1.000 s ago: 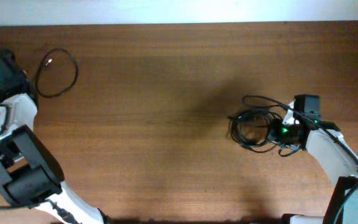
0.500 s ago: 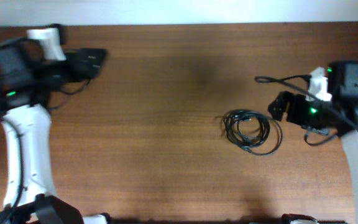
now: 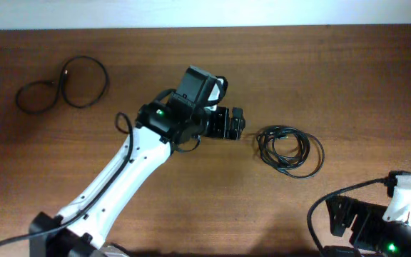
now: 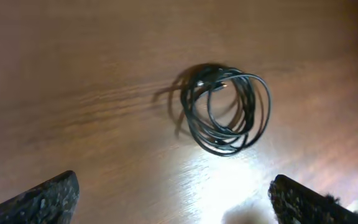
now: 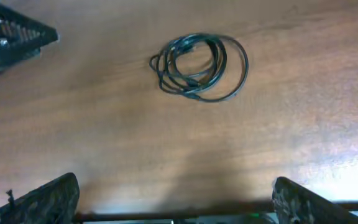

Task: Untangle cables
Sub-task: 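Move the left gripper back over the remaining cable pile, then lower the left gripper and grasp a cable from the pile, then lift the cable with the left gripper and pull it to the left side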

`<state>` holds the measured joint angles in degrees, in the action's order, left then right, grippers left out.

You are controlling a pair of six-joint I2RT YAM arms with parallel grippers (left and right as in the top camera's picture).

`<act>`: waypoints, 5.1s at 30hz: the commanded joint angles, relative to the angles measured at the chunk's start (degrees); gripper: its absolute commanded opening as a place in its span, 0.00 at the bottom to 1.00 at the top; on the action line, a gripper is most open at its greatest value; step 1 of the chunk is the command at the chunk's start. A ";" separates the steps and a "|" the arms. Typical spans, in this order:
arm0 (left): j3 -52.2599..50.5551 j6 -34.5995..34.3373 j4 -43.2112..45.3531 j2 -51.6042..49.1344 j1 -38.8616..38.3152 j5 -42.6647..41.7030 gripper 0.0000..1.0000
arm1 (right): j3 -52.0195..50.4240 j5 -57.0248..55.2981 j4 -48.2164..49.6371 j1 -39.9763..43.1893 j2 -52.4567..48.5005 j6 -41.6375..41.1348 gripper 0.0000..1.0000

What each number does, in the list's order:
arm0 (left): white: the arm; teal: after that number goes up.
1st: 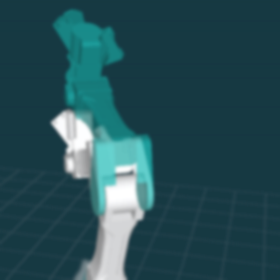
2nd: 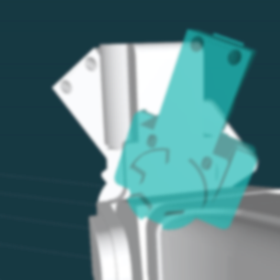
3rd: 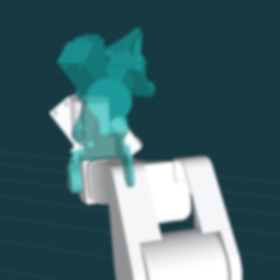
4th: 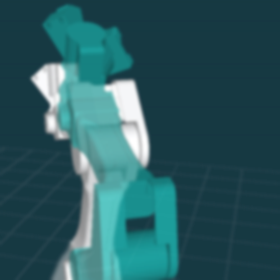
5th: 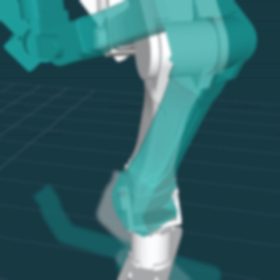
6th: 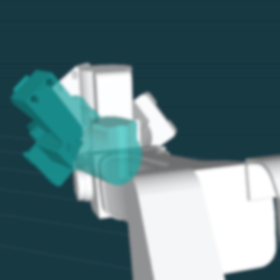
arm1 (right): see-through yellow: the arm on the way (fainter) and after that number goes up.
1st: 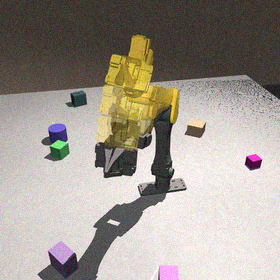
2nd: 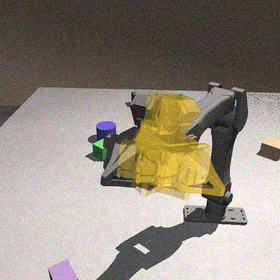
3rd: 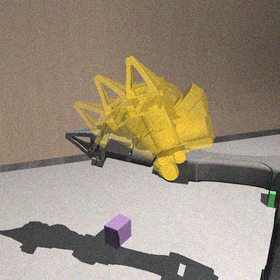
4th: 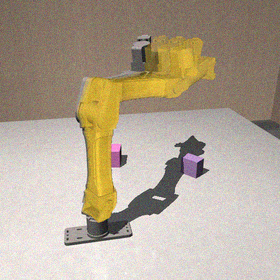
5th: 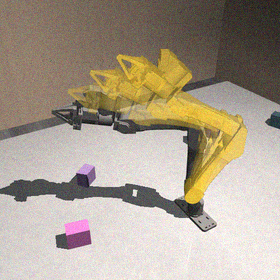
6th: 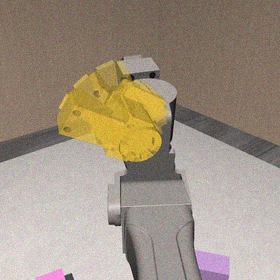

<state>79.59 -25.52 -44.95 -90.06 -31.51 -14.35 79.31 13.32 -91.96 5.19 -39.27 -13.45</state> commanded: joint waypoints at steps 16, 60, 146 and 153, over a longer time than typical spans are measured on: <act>-0.04 -9.62 -3.06 -8.41 -1.07 3.80 0.99 | 0.42 1.70 -5.35 -0.31 1.29 -11.47 0.99; 0.00 -5.60 -4.81 -16.68 -8.98 14.82 0.00 | 0.37 1.05 -5.33 -0.31 13.57 -14.03 0.99; -0.02 53.48 85.33 28.39 8.00 73.72 0.00 | -38.42 23.45 36.06 -0.31 13.46 -25.49 0.99; -0.04 32.87 49.94 12.94 26.62 81.24 0.00 | -48.57 23.45 35.10 -0.31 13.46 -25.49 0.99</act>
<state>79.26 17.67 11.31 -74.65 -8.78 61.80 32.16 37.28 -57.01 5.19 -26.02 -39.86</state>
